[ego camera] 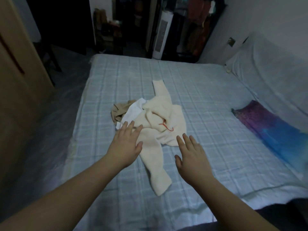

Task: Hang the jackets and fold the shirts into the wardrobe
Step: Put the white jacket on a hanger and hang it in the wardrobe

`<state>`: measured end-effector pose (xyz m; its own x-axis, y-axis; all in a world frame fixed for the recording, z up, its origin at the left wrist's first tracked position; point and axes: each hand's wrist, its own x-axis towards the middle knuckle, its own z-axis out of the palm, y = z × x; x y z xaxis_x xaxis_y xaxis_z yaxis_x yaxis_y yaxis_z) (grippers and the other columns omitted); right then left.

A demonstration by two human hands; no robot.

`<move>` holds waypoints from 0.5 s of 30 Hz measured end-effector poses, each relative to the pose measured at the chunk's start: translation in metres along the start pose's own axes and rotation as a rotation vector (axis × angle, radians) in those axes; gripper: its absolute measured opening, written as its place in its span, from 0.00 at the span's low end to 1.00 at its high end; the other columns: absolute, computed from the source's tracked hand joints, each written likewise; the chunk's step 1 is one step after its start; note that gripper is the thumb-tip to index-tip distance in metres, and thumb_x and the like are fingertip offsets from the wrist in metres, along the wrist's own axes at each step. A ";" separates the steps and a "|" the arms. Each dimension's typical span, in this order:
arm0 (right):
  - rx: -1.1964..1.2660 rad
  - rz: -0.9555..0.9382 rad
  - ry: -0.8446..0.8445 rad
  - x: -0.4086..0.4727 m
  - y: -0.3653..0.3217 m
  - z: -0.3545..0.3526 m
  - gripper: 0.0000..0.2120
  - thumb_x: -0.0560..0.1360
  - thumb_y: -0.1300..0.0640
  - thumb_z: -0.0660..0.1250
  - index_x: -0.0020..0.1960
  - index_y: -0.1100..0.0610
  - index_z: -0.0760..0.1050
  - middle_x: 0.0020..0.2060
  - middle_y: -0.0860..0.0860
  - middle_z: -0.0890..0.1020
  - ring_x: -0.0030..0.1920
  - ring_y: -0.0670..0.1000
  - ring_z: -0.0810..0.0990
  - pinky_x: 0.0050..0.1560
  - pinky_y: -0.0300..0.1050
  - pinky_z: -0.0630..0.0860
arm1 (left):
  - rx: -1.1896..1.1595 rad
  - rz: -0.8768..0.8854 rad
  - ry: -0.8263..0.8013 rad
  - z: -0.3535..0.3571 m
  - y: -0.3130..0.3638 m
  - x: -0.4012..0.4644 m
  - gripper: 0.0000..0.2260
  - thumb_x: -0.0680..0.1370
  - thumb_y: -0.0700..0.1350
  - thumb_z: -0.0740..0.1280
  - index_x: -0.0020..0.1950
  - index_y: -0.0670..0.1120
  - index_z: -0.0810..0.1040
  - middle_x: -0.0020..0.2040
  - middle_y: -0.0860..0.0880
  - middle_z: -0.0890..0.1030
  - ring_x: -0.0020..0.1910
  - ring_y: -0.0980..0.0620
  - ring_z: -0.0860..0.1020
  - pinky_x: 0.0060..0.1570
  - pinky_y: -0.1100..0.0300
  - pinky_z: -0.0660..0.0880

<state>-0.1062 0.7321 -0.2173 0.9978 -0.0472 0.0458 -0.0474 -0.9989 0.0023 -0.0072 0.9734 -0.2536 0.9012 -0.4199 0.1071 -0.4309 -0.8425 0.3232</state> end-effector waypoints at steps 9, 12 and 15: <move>0.008 0.042 -0.169 0.054 0.059 0.055 0.33 0.78 0.47 0.60 0.79 0.54 0.56 0.78 0.55 0.60 0.77 0.59 0.58 0.74 0.58 0.62 | -0.040 0.014 -0.108 0.068 0.007 0.084 0.29 0.76 0.57 0.53 0.74 0.44 0.68 0.72 0.38 0.68 0.73 0.35 0.63 0.70 0.41 0.66; 0.020 0.008 -0.214 0.090 0.070 0.074 0.32 0.78 0.47 0.60 0.79 0.54 0.57 0.78 0.55 0.61 0.77 0.59 0.59 0.74 0.57 0.61 | -0.047 -0.044 -0.155 0.085 0.004 0.112 0.28 0.77 0.56 0.55 0.75 0.45 0.65 0.74 0.39 0.66 0.75 0.36 0.61 0.72 0.42 0.62; 0.068 -0.012 -0.249 0.130 0.081 0.094 0.31 0.78 0.48 0.61 0.78 0.55 0.59 0.77 0.56 0.62 0.76 0.59 0.61 0.73 0.59 0.63 | -0.024 -0.085 -0.215 0.110 0.003 0.135 0.29 0.77 0.56 0.54 0.76 0.43 0.64 0.74 0.41 0.66 0.75 0.38 0.61 0.72 0.44 0.63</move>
<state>0.0244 0.6450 -0.3046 0.9793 -0.0262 -0.2009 -0.0401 -0.9970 -0.0658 0.1080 0.8771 -0.3412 0.9026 -0.4125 -0.1234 -0.3507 -0.8705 0.3452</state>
